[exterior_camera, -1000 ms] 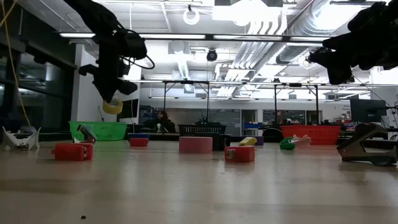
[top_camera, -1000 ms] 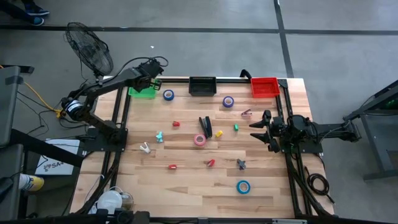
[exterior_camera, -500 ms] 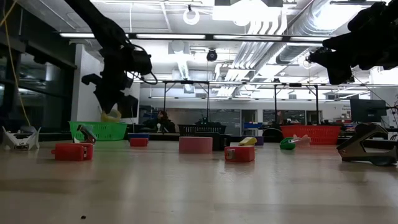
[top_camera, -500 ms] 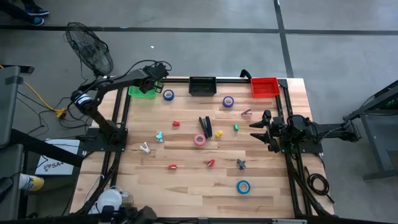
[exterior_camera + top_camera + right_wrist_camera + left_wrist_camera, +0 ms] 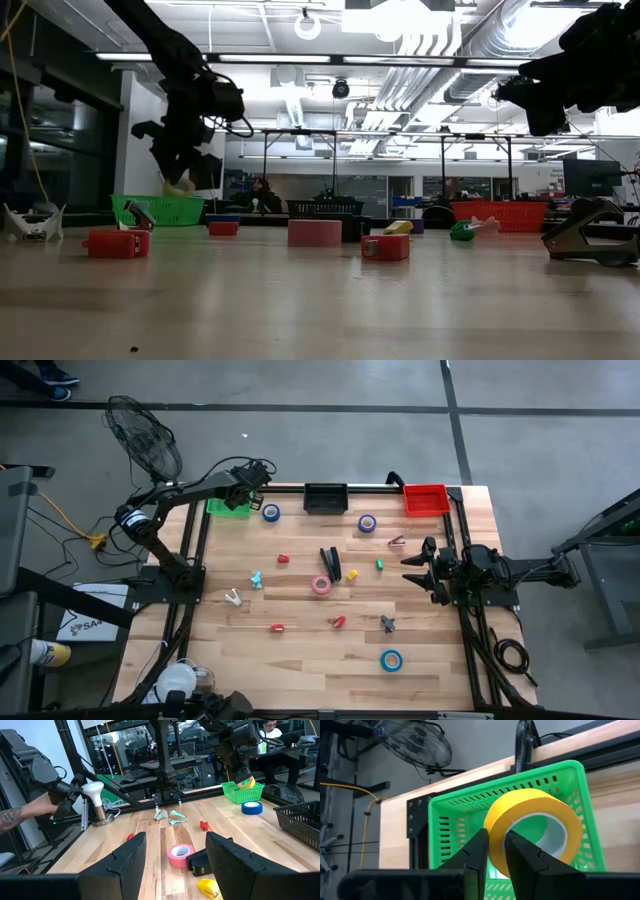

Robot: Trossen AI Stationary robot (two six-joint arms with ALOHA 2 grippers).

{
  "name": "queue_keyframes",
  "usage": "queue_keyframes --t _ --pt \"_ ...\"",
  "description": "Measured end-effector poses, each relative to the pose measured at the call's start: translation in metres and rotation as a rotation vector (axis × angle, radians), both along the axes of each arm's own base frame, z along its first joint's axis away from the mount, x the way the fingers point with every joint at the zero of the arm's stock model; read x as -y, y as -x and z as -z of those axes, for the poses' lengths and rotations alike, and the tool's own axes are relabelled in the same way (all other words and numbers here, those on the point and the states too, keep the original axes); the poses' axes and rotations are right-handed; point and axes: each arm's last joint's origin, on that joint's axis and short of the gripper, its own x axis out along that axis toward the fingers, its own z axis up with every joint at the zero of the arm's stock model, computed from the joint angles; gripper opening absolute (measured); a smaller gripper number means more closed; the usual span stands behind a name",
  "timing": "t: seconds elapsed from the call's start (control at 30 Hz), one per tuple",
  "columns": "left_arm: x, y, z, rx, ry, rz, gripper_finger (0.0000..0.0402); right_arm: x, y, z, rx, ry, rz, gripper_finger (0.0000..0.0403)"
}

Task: Pick and place Stapler, Stapler remover, tape
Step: Put the yellow tape in the green bin, then put the gray staple remover in the black bin

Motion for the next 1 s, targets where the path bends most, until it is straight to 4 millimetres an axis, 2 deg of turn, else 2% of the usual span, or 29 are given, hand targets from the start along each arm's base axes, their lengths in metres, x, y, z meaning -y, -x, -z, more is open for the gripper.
queue_keyframes --t 0.47,0.77,1.0 --pt "0.003 0.001 0.000 0.028 0.054 0.018 0.0173 0.000 0.000 0.000 0.000 0.000 -0.001 0.0197" --pt "0.016 0.009 -0.024 0.121 0.107 0.079 0.0177 0.000 0.000 0.000 0.000 0.000 0.000 0.0197" --pt "0.046 0.019 -0.044 0.197 0.251 0.151 0.0177 0.000 0.000 0.000 0.000 0.000 0.000 0.0197"
